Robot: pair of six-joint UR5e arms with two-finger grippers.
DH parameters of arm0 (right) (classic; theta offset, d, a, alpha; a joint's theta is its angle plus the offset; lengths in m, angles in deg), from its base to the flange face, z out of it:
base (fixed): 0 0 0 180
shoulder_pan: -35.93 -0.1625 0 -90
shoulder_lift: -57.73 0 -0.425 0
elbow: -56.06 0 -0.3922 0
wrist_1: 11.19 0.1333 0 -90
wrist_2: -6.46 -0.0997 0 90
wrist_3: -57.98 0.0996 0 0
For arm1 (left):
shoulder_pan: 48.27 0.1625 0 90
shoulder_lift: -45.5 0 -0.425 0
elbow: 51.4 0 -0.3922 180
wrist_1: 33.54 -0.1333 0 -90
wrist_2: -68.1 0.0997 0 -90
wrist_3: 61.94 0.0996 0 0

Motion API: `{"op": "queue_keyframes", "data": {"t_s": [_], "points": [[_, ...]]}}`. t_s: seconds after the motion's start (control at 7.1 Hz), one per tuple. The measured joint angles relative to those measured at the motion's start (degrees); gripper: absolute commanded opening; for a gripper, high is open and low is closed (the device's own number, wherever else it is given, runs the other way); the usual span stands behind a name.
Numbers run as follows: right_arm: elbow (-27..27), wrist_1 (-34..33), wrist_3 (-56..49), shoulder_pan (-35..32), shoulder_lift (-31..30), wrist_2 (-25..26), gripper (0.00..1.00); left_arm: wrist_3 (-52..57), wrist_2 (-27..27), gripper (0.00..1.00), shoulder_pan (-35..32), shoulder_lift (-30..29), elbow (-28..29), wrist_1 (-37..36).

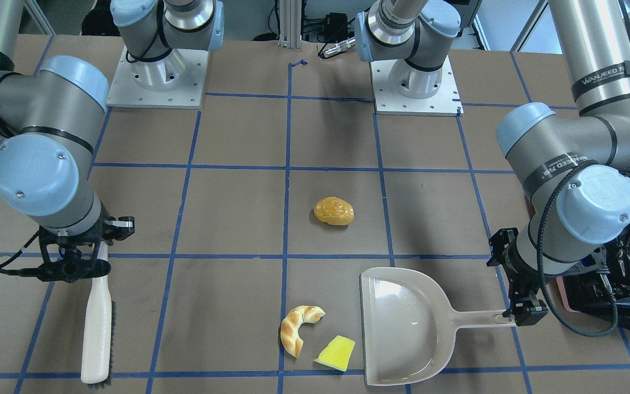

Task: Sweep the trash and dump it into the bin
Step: 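Lift the brush with the right gripper and carry it toward the dustpan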

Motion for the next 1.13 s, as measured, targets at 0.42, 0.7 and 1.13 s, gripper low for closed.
{"op": "queue_keyframes", "data": {"t_s": [0.42, 0.7, 1.13], "points": [[-9.92, 5.31, 16.87, -9.86, 8.41, -0.42, 0.08, 0.15, -0.11, 0.99, -0.01, -3.24, -0.09, -4.76], [-13.02, 5.85, 21.94, -14.21, 12.6, -0.42, 0.08, 0.07, -0.16, 1.0, 0.0, -5.66, -0.09, -7.38], [-18.97, 6.73, 26.53, -19.59, 17.87, -1.05, 0.08, 0.06, -0.27, 0.99, 0.0, -7.19, -0.18, -9.06]]}}
